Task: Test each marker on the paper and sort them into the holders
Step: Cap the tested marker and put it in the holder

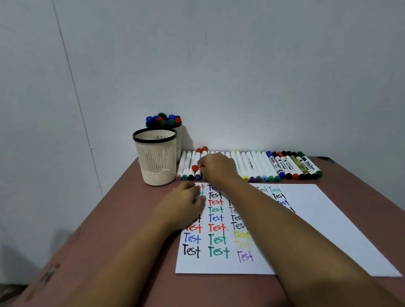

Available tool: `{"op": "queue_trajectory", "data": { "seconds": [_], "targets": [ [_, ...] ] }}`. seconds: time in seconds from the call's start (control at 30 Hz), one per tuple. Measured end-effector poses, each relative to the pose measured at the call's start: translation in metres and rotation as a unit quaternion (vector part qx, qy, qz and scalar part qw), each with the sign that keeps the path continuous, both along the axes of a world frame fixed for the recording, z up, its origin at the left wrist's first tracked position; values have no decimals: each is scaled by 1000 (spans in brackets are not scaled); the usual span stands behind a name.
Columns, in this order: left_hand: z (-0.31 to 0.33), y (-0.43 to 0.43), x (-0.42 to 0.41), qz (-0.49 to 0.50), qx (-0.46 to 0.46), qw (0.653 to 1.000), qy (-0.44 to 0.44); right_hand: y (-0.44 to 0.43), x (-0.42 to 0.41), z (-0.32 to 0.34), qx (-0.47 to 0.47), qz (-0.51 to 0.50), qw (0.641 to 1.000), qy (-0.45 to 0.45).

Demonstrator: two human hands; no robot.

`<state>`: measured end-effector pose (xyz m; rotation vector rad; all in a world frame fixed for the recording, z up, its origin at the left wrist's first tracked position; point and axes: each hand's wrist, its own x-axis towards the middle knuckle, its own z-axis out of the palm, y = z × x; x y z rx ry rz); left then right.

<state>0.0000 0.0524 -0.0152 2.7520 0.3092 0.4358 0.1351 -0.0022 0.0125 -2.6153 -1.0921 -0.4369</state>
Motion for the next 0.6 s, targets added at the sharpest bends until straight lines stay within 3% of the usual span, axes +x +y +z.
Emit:
{"op": "queue_trajectory", "data": {
  "seconds": [0.13,0.27,0.37,0.47,0.6],
  "targets": [
    [0,2,1,3,-7,1000,0,-12,0,2,61,9,998,1],
    [4,2,0,10,-53,998,-25,-45,-12,18,202,31,974,101],
    [7,3,-3,24,-61,996,-57,-80,-28,25,300,55,932,195],
    [9,1,-6,32,-54,992,-106,-123,-45,26,380,71,867,315],
    [14,-8,-9,-23,0,984,-179,-172,-68,26,430,105,783,437]
  ]
}}
